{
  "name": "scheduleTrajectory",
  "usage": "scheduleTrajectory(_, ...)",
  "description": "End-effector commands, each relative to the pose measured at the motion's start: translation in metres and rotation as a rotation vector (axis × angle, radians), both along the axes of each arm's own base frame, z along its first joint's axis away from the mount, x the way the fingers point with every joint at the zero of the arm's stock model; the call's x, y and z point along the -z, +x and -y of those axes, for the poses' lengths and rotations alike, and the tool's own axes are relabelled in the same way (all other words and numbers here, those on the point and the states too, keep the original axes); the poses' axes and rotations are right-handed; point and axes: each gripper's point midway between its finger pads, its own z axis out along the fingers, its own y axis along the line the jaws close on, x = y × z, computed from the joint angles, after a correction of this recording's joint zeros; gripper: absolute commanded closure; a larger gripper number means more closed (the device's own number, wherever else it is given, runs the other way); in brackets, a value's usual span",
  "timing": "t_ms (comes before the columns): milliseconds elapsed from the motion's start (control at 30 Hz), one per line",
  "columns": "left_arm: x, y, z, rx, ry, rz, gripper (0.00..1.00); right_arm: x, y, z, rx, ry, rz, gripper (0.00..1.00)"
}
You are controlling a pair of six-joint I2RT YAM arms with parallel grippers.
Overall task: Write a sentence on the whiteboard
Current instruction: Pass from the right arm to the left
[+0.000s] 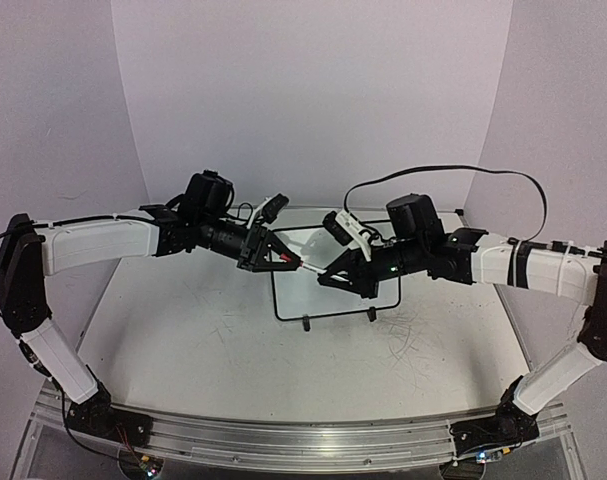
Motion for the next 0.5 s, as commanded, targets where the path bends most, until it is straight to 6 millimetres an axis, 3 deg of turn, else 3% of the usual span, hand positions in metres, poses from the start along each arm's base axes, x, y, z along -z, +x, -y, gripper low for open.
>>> scheduleTrajectory(0,-0.017,0.000,0.005,0.032,-0.042,0.029,0.84,-0.013,0.002,-0.006,-0.028,0.030,0.025,1.00)
scheduleTrajectory(133,-0.015,-0.004,0.009,0.046,-0.039,0.019,0.89,-0.011,0.003,-0.006,-0.023,0.024,0.024,1.00)
scheduleTrajectory(267,-0.016,-0.002,0.009,0.030,-0.037,0.038,1.00,-0.009,0.007,-0.006,-0.006,0.024,0.004,0.97)
scheduleTrajectory(400,-0.023,0.009,0.006,-0.040,-0.027,0.097,1.00,-0.009,0.017,0.001,0.032,0.052,-0.074,0.40)
scheduleTrajectory(467,-0.027,0.018,0.004,-0.083,-0.023,0.129,1.00,-0.008,0.023,0.005,0.064,0.062,-0.112,0.29)
